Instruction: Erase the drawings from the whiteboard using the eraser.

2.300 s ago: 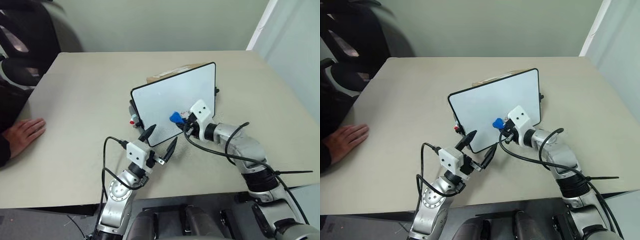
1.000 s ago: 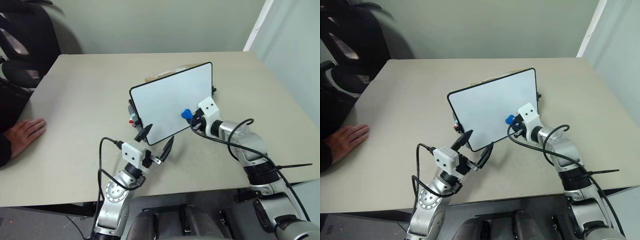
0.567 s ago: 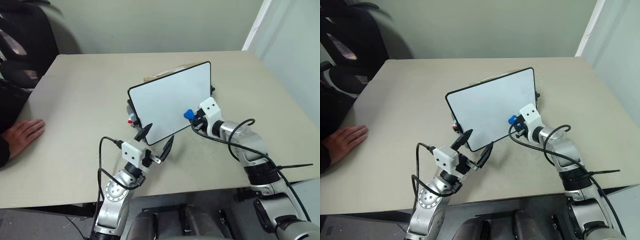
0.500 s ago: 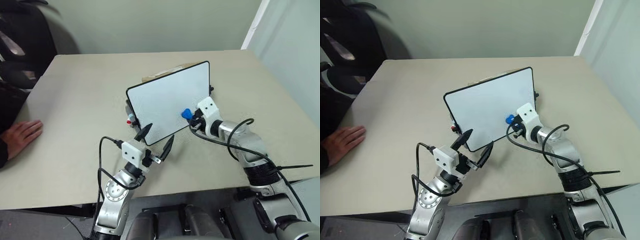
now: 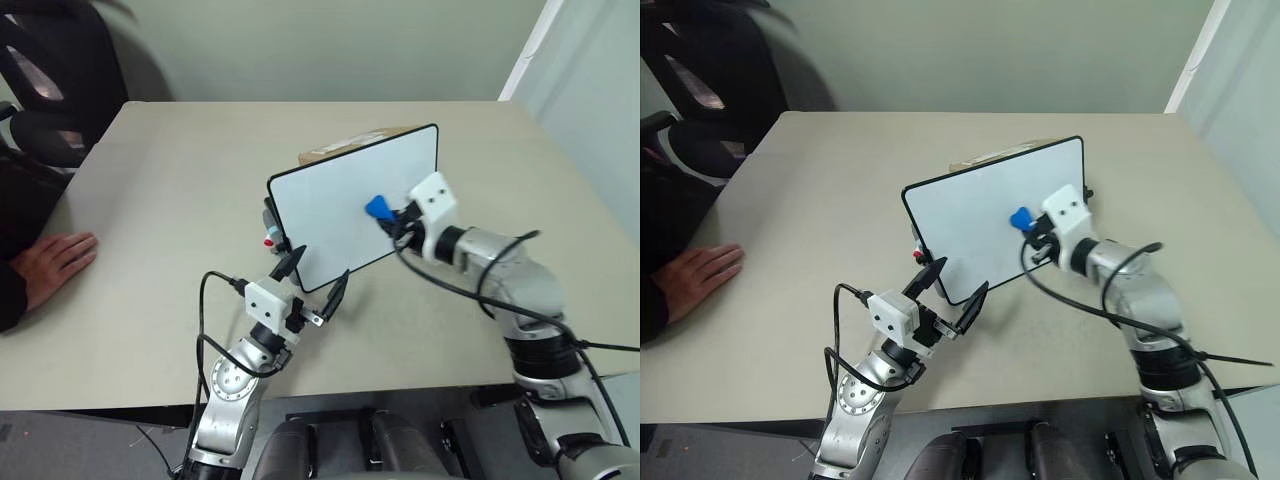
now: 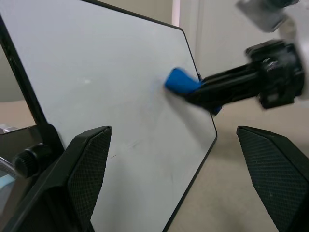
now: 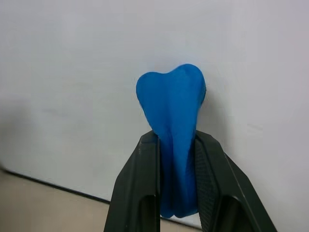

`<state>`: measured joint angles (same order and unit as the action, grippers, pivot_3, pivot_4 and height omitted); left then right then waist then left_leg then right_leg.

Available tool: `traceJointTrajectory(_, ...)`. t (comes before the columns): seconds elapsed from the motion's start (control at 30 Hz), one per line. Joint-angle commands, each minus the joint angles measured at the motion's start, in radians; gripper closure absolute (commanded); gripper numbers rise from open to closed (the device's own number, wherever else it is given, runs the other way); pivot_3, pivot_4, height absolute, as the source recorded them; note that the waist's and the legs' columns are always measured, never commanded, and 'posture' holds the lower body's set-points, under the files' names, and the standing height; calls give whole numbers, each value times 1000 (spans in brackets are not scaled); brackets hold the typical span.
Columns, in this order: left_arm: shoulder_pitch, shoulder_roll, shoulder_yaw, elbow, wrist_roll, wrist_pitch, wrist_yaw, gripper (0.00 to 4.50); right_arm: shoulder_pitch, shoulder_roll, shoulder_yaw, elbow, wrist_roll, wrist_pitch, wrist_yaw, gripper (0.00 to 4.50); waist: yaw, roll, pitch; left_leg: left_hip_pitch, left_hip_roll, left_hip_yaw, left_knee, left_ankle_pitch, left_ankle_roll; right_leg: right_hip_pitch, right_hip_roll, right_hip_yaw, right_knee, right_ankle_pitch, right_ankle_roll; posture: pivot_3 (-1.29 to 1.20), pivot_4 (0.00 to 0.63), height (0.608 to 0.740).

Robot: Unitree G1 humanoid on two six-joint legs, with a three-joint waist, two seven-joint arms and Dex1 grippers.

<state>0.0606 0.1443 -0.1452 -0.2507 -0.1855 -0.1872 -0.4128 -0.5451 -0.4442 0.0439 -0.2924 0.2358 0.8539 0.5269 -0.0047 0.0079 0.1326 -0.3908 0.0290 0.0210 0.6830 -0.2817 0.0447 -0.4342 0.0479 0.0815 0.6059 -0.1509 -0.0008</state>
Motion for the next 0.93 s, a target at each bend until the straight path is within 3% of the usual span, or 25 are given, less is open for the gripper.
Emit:
traceJointTrajectory(0.03,0,-7,-15,-12,18,-17,7,0,50,-71,-135,-79,37,43,0,3677,1,0,0,0,0,0,0,0,0,0,0,0,0,-1,0,0,150,740)
traceJointTrajectory(0.2,3,-6,5,-17,20,-18,17,0,163,-208,-177,7,-27,29,-18,3677,3,0,0,2,0,0,0,-1,-1,1,0,0,2,-5,3,0,150,740)
traceJointTrajectory(0.3,-3,1,10,-12,16,-18,8,0,178,-225,-167,36,-34,64,-32,3677,-3,0,0,3,0,0,-1,-2,-2,0,0,0,3,-9,11,0,150,740)
traceJointTrajectory(0.47,-7,-1,-1,-9,17,-16,-2,0,187,-215,-124,48,-30,152,-44,3677,-4,0,0,6,0,0,-2,-2,-2,1,0,0,4,-9,13,0,150,740)
traceJointTrajectory(0.57,-9,2,-2,-10,32,-13,3,0,174,-206,-111,98,-43,168,-64,2939,-4,0,0,7,0,0,-1,-2,-2,3,0,0,4,-9,13,0,150,740)
traceJointTrajectory(0.73,-8,7,6,-6,23,-18,-1,0,185,-210,-155,47,-25,118,-57,1245,0,0,0,7,0,0,0,-2,0,3,0,0,4,-9,12,0,150,740)
traceJointTrajectory(0.93,7,3,-6,-28,24,-10,3,0,309,-191,-225,-175,79,-65,54,1245,2,0,0,6,0,0,-1,-3,-1,3,0,0,4,-10,11,0,150,740)
